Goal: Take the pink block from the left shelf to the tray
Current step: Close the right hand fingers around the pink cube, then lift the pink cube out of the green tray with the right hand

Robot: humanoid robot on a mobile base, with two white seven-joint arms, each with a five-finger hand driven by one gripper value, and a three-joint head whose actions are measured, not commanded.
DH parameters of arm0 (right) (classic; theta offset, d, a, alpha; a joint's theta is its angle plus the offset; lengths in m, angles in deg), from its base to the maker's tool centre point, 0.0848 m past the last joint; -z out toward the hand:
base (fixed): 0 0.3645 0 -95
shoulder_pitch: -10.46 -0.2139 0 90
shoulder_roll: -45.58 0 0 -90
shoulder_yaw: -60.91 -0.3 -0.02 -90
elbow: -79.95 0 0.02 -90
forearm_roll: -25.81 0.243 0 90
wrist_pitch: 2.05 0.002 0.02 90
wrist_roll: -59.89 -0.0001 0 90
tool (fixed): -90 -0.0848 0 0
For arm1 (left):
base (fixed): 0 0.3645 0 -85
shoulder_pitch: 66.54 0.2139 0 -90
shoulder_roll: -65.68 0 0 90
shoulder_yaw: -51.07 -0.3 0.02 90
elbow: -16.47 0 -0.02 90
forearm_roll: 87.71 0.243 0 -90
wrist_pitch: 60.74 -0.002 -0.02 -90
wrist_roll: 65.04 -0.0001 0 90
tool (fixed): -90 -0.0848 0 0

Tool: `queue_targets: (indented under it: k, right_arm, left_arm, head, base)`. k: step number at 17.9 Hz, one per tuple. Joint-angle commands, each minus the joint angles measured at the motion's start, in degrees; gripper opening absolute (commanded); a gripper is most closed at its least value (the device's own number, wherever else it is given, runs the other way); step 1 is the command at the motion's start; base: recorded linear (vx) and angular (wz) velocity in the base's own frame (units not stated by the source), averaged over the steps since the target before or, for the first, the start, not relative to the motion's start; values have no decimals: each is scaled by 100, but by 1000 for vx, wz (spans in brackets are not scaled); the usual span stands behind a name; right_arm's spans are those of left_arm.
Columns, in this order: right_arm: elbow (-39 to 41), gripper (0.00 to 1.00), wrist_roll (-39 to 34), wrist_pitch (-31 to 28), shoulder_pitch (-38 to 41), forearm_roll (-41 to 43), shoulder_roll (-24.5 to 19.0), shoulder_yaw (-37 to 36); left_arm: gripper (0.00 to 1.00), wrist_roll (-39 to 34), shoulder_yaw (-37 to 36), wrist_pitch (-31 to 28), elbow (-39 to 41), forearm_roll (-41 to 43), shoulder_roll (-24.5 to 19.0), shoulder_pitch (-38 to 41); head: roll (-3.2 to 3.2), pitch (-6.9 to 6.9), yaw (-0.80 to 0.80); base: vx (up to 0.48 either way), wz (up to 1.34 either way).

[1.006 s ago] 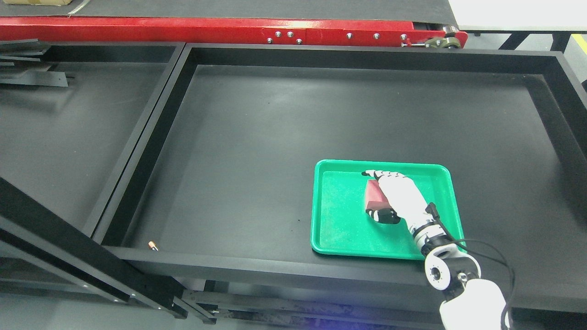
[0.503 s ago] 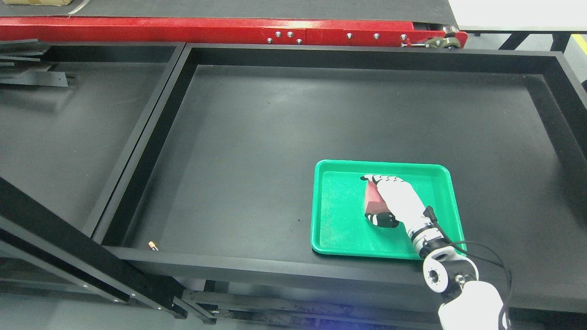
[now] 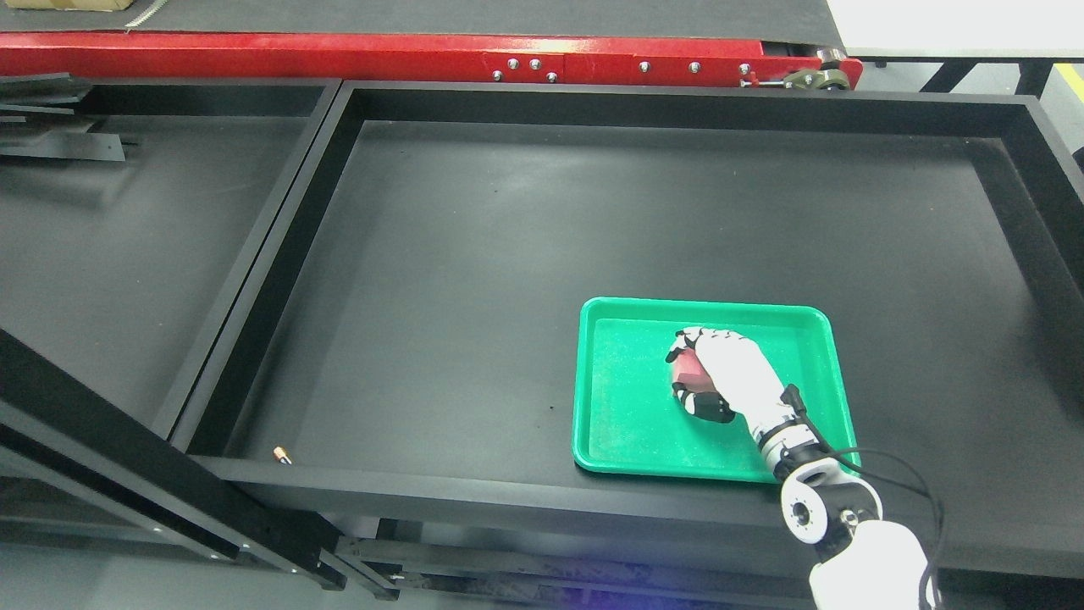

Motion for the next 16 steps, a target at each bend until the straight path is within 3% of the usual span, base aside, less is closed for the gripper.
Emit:
queue_targets:
  k: [1,5,9,16]
  right_arm:
    - [-72,3,714,235,-27,155,100,-242]
    - [367,3,1612,894,25,691,100,-656]
    - [658,3,2290,1097,183,884,100,-876]
    - [1027,3,2598,1168,570,1237,123,-973]
  left_arm:
    - [100,-4,0,2,100,0,-100,-167]
    - [100,-4,0,2,100,0,-100,-167]
    - [100,-4,0,2,100,0,-100,-167]
    - [100,-4,0,2,100,0,-100,-167]
  head:
    - [0,0,0]
    - [0,0,0]
    - [0,0,0]
    - [0,0,0]
  base:
    - [0,0]
    - [0,0]
    - [2,6]
    - [-1,2]
